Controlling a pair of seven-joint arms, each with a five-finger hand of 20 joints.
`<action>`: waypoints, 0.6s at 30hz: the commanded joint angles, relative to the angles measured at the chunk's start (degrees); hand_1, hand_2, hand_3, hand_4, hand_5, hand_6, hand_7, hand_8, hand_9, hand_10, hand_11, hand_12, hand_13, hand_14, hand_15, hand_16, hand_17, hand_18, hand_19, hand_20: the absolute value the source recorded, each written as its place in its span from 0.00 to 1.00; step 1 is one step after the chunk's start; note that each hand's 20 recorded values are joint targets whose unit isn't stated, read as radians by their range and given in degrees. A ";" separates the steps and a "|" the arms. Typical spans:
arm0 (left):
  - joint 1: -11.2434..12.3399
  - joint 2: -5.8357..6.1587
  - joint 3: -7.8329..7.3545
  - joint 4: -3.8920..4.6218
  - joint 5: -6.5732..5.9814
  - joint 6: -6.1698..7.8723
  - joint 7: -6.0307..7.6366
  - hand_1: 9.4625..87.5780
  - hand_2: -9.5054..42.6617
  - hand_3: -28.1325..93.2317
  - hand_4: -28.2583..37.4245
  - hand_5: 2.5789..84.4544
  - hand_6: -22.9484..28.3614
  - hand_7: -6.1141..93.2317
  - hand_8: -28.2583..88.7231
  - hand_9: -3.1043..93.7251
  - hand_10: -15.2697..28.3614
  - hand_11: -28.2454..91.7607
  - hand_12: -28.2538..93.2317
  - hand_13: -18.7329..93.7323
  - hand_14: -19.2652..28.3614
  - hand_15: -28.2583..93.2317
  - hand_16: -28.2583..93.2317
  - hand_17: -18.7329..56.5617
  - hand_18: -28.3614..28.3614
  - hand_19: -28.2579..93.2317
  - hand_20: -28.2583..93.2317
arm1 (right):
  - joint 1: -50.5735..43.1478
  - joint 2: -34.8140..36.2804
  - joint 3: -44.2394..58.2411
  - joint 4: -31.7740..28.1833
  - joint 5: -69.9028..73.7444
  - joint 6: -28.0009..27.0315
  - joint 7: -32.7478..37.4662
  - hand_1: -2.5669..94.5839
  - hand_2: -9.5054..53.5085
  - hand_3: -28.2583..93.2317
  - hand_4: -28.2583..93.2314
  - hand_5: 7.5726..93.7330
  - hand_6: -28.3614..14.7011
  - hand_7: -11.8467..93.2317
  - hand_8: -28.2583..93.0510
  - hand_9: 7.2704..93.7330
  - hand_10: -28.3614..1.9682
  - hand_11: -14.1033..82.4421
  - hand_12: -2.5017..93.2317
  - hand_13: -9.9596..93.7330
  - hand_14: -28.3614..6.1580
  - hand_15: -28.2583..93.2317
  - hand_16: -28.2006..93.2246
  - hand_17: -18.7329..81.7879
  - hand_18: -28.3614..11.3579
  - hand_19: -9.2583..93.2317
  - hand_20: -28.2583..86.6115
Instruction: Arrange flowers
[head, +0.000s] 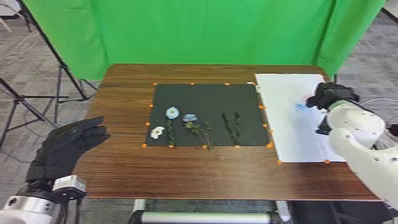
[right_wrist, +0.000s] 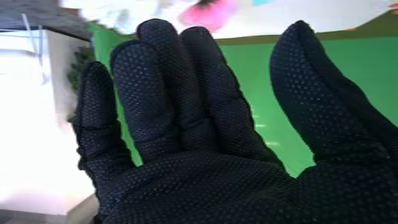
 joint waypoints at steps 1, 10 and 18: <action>0.05 -0.21 -0.04 0.21 -0.30 -0.18 -0.45 0.23 0.28 0.90 0.25 0.56 0.73 0.20 0.17 0.47 0.88 0.56 0.33 0.45 1.00 0.75 0.13 0.14 0.89 0.70 0.40 | 1.11 -3.13 -1.50 0.32 -0.31 -0.65 1.51 0.28 0.15 0.95 0.01 0.57 0.49 0.30 0.13 0.58 0.34 0.53 0.21 0.57 0.38 0.88 0.39 0.32 0.09 0.80 0.53; 0.06 -0.40 -0.43 0.14 -0.31 -0.22 -0.36 0.23 0.28 0.90 0.25 0.57 0.73 0.20 0.17 0.47 0.87 0.56 0.33 0.45 1.00 0.75 0.13 0.14 0.89 0.70 0.40 | 1.04 -4.48 -1.52 2.53 -1.36 -1.49 2.14 0.29 0.15 0.94 0.00 0.58 0.49 0.30 0.13 0.58 0.34 0.53 0.22 0.57 0.37 0.88 0.40 0.32 0.08 0.80 0.53; -0.13 -0.40 -0.19 0.28 -0.58 -0.17 -0.25 0.23 0.29 0.90 0.26 0.56 0.73 0.20 0.17 0.47 0.87 0.56 0.33 0.45 1.00 0.75 0.13 0.14 0.89 0.70 0.40 | 2.21 -5.73 -4.76 4.16 -4.81 -0.14 2.54 0.31 0.14 0.93 0.00 0.61 0.52 0.31 0.13 0.60 0.36 0.53 0.21 0.58 0.39 0.87 0.40 0.32 0.08 0.80 0.53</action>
